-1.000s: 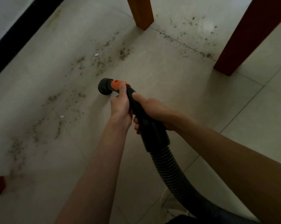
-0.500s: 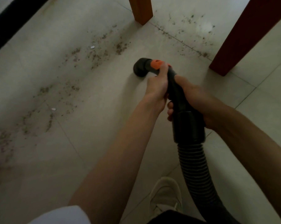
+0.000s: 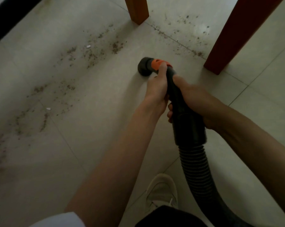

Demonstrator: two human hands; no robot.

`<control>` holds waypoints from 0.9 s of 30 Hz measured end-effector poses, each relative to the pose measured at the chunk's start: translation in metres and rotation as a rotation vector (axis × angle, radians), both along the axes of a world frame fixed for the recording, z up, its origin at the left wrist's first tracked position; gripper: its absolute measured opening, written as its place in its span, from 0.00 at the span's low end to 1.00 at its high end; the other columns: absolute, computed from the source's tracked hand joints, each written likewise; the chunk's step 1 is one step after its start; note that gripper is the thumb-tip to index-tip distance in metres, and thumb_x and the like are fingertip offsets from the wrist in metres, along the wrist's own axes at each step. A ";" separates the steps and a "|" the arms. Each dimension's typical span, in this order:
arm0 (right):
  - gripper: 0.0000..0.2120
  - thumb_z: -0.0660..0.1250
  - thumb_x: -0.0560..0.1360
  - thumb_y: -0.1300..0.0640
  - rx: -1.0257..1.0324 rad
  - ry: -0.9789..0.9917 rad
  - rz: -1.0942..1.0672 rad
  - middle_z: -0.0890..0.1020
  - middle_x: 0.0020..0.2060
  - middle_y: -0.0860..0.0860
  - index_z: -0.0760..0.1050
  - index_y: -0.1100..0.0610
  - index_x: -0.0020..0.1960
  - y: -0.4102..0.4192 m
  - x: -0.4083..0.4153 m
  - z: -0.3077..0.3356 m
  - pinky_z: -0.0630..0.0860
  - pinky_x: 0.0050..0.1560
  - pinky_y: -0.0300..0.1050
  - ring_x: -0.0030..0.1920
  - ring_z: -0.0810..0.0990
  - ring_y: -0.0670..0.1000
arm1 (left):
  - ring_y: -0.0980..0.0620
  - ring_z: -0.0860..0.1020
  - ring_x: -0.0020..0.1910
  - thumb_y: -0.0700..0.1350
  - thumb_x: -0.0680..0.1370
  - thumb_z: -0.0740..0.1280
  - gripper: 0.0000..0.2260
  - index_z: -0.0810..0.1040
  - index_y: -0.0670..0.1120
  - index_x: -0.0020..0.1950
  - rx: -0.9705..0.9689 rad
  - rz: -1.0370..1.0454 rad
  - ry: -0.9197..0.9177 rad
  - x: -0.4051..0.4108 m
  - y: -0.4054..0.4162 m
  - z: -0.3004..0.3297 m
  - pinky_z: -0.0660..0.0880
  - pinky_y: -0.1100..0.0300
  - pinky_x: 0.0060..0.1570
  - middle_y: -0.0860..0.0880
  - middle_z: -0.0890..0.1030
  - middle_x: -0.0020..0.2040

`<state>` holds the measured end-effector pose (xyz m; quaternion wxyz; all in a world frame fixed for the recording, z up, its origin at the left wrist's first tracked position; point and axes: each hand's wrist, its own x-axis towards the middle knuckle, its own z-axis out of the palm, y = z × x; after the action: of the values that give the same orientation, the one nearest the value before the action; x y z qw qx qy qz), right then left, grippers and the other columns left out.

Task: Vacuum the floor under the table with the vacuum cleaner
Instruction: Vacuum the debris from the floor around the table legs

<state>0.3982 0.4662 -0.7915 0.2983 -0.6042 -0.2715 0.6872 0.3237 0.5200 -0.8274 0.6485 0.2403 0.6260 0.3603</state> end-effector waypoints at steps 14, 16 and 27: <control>0.22 0.54 0.80 0.41 -0.241 0.036 0.219 0.78 0.26 0.57 0.68 0.62 0.48 -0.056 0.017 0.003 0.78 0.27 0.44 0.24 0.78 0.55 | 0.50 0.74 0.32 0.47 0.82 0.56 0.12 0.72 0.40 0.44 -0.113 -0.003 -0.037 -0.015 -0.039 -0.013 0.74 0.57 0.32 0.45 0.73 0.35; 0.22 0.54 0.80 0.41 -0.243 0.076 0.215 0.78 0.27 0.57 0.68 0.62 0.49 -0.062 0.012 -0.003 0.77 0.28 0.43 0.26 0.79 0.55 | 0.52 0.73 0.29 0.47 0.82 0.56 0.14 0.70 0.42 0.39 -0.101 -0.051 -0.041 -0.017 -0.054 -0.013 0.72 0.58 0.32 0.47 0.72 0.31; 0.22 0.56 0.80 0.42 -0.132 0.066 -0.106 0.75 0.24 0.52 0.71 0.60 0.43 -0.074 0.021 -0.011 0.72 0.27 0.42 0.22 0.74 0.50 | 0.52 0.75 0.31 0.53 0.82 0.55 0.16 0.71 0.40 0.47 -0.227 -0.290 -0.085 0.008 -0.043 -0.010 0.75 0.60 0.33 0.46 0.74 0.35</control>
<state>0.4190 0.3921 -0.8028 0.3026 -0.6131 -0.1831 0.7064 0.3320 0.4774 -0.8375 0.7423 0.2378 0.5936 0.2001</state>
